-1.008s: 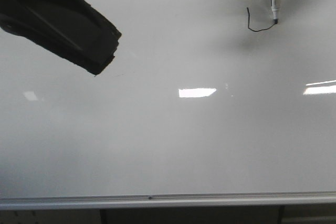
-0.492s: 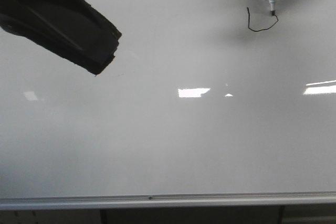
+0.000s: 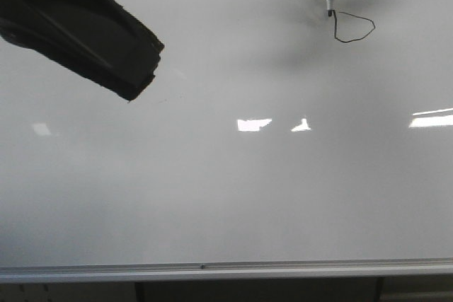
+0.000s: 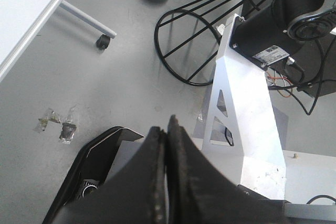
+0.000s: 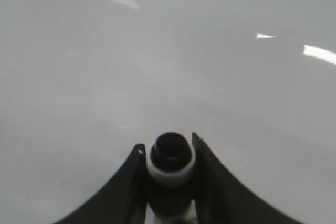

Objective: Write number 0 on whiteboard

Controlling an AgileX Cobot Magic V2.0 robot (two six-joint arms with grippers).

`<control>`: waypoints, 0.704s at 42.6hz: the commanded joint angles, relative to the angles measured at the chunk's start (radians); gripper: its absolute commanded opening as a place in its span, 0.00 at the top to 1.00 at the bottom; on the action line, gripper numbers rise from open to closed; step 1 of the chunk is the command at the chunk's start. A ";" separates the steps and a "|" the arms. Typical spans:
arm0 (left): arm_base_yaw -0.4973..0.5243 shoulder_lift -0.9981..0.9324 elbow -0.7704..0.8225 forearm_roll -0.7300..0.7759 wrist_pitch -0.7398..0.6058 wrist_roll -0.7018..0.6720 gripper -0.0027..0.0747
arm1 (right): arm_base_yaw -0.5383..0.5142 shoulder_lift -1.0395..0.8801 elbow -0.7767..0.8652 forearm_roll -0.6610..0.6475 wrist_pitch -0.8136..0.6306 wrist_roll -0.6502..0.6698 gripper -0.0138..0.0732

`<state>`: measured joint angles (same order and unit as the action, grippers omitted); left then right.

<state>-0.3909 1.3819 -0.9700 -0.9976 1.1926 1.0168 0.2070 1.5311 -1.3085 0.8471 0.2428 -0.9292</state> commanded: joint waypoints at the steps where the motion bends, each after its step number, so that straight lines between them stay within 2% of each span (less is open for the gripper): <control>1: -0.009 -0.030 -0.030 -0.065 0.011 0.003 0.99 | 0.000 -0.101 -0.031 0.068 0.061 -0.007 0.91; 9: -0.009 -0.030 -0.030 -0.079 0.011 0.003 0.99 | -0.001 -0.199 -0.031 0.170 0.321 -0.007 0.91; 19: -0.009 -0.030 -0.030 -0.132 0.023 0.005 0.97 | -0.001 -0.211 -0.029 0.242 0.707 0.022 0.91; 22: -0.009 -0.030 -0.030 -0.143 0.042 0.011 0.87 | -0.001 -0.216 -0.021 0.274 0.794 0.023 0.91; 26: -0.009 -0.030 -0.030 -0.167 0.057 0.036 0.62 | -0.001 -0.241 0.041 0.346 0.851 0.023 0.91; 30: -0.009 -0.030 -0.030 -0.213 0.071 0.066 0.32 | -0.001 -0.275 0.134 0.427 0.858 0.013 0.91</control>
<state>-0.3909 1.3819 -0.9700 -1.0983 1.1998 1.0565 0.2070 1.3118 -1.2103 1.1375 1.0859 -0.9065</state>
